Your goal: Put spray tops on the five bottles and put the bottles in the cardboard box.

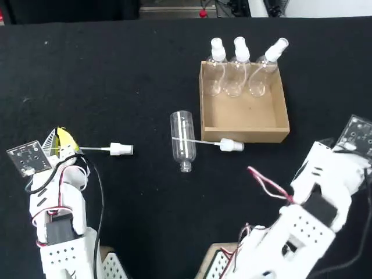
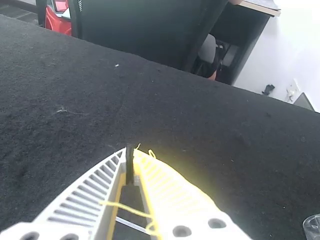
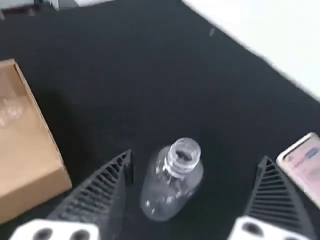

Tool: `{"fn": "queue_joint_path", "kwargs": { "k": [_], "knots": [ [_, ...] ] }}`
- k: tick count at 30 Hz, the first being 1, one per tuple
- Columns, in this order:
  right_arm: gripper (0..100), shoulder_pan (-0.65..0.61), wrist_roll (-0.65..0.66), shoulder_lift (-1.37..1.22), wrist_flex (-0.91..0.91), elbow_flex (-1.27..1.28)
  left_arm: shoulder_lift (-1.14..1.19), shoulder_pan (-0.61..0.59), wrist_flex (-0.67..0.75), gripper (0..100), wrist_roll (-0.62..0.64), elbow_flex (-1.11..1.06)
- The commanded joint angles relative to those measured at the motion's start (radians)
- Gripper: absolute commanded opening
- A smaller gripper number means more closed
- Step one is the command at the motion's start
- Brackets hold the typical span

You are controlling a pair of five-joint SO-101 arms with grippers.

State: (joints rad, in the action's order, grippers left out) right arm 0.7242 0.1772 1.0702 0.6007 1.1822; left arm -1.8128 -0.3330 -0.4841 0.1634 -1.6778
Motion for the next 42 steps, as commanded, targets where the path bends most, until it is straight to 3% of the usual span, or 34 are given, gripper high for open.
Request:
{"fn": "queue_joint_path", "kwargs": {
  "k": [1, 7, 18, 29, 42],
  "knots": [
    [34.3, 0.015, -0.038, -0.073, 0.003, -0.059, -0.009, 0.013, 0.006, 3, -0.009, -0.021],
    [34.3, 0.011, -0.043, -0.085, -0.052, -0.001, -0.009, 0.013, 0.006, 3, -0.009, -0.021],
    [34.3, 0.008, -0.04, -0.087, -0.549, 0.298, -0.009, 0.013, 0.006, 3, -0.009, -0.021],
    [34.3, 0.008, -0.038, -0.094, -0.549, 0.289, -0.009, 0.013, 0.006, 3, -0.009, -0.021],
    [34.3, 0.009, -0.046, -0.423, -0.557, 0.137, -0.009, 0.013, 0.006, 3, -0.009, -0.021]
  ]
}}
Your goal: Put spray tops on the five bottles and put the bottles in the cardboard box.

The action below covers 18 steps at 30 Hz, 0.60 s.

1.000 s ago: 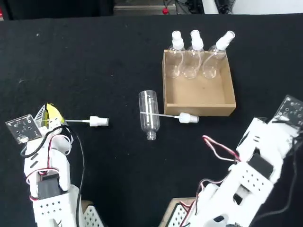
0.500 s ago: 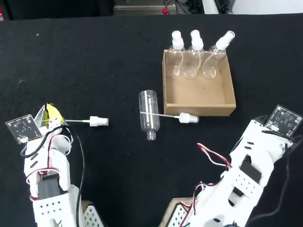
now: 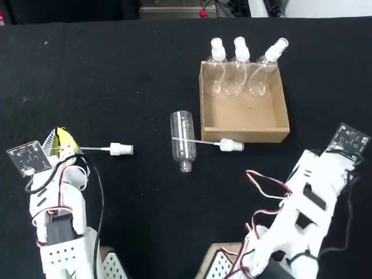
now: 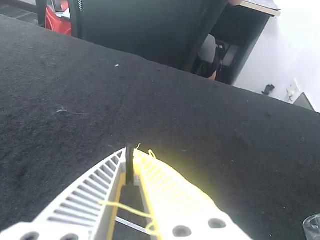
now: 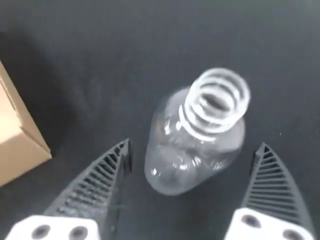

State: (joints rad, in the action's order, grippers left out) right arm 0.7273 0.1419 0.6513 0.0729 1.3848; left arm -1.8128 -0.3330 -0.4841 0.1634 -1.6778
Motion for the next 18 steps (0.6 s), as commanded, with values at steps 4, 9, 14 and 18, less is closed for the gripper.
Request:
{"fn": "queue_joint_path", "kwargs": {
  "k": [4, 9, 14, 18],
  "knots": [
    [34.2, 0.003, -0.011, 0.012, -0.063, -0.061, -0.009, 0.013, 0.006, 3, -0.009, -0.021],
    [34.2, 0.005, -0.005, -0.007, -0.186, -0.033, -0.009, 0.013, 0.006, 3, -0.009, -0.021],
    [34.0, 0.005, -0.003, -0.03, -0.235, -0.028, -0.009, 0.013, 0.006, 3, -0.009, -0.021],
    [34.0, 0.005, -0.003, -0.056, -0.239, -0.03, -0.009, 0.013, 0.006, 3, -0.009, -0.021]
  ]
}}
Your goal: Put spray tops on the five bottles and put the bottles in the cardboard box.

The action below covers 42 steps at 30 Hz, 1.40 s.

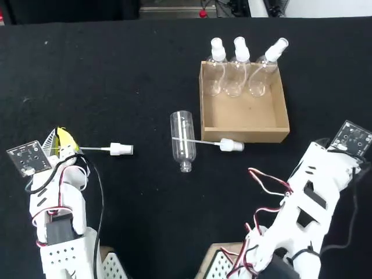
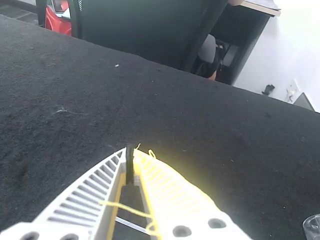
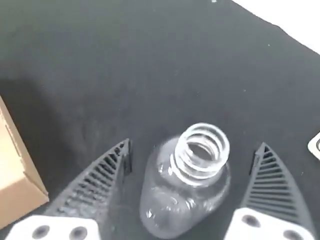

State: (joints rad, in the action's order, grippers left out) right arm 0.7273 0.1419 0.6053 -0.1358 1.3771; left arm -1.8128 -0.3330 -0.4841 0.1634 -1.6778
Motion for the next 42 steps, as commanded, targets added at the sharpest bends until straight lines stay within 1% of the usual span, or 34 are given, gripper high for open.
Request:
{"fn": "queue_joint_path", "kwargs": {
  "k": [1, 11, 15, 21, 42],
  "knots": [
    [34.0, 0.005, -0.003, -0.019, -0.031, -0.024, -0.009, 0.013, 0.006, 3, -0.009, -0.021],
    [34.0, 0.003, -0.009, -0.036, -0.032, -0.027, -0.009, 0.013, 0.006, 3, -0.009, -0.021],
    [33.9, -0.021, -0.003, -0.044, -0.069, -0.005, -0.009, 0.013, 0.006, 3, -0.009, -0.021],
    [33.9, -0.023, -0.003, -0.044, -0.115, 0.015, -0.009, 0.013, 0.006, 3, -0.009, -0.021],
    [33.8, -0.023, -0.003, -0.045, -0.107, 0.016, -0.009, 0.013, 0.006, 3, -0.009, -0.021]
  ]
}}
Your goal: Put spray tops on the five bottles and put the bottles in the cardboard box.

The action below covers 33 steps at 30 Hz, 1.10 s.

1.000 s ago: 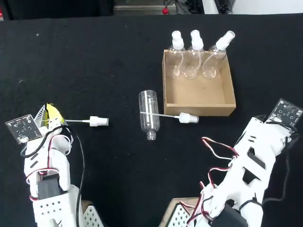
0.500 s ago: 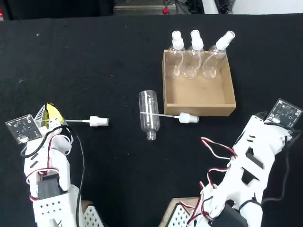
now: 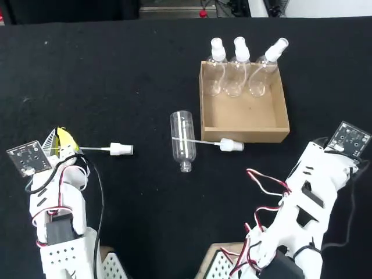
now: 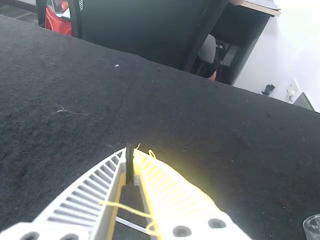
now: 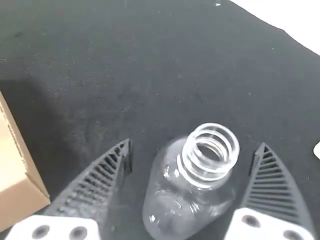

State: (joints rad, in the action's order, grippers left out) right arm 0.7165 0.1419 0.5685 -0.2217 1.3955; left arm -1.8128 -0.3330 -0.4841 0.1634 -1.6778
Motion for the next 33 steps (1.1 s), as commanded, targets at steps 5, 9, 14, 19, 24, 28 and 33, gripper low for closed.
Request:
{"fn": "queue_joint_path", "kwargs": {
  "k": [5, 9, 14, 19, 24, 28, 33],
  "knots": [
    [33.8, -0.031, -0.003, -0.008, 0.055, -0.035, -0.009, 0.013, 0.006, 3, -0.009, -0.021],
    [33.8, -0.034, -0.009, -0.008, 0.061, -0.039, -0.009, 0.013, 0.006, 3, -0.009, -0.021],
    [33.8, -0.029, -0.009, -0.007, 0.061, -0.041, -0.009, 0.013, 0.006, 3, -0.009, -0.021],
    [33.8, -0.031, -0.008, -0.007, 0.021, -0.038, -0.009, 0.013, 0.006, 3, -0.009, -0.021],
    [33.8, -0.032, -0.009, -0.007, 0.005, -0.036, -0.009, 0.013, 0.006, 3, -0.009, -0.021],
    [33.8, -0.032, -0.005, -0.007, 0.005, -0.035, -0.009, 0.013, 0.006, 3, -0.009, -0.021],
    [33.8, -0.032, -0.003, -0.008, 0.005, -0.035, -0.009, 0.013, 0.006, 3, -0.009, -0.021]
  ]
}}
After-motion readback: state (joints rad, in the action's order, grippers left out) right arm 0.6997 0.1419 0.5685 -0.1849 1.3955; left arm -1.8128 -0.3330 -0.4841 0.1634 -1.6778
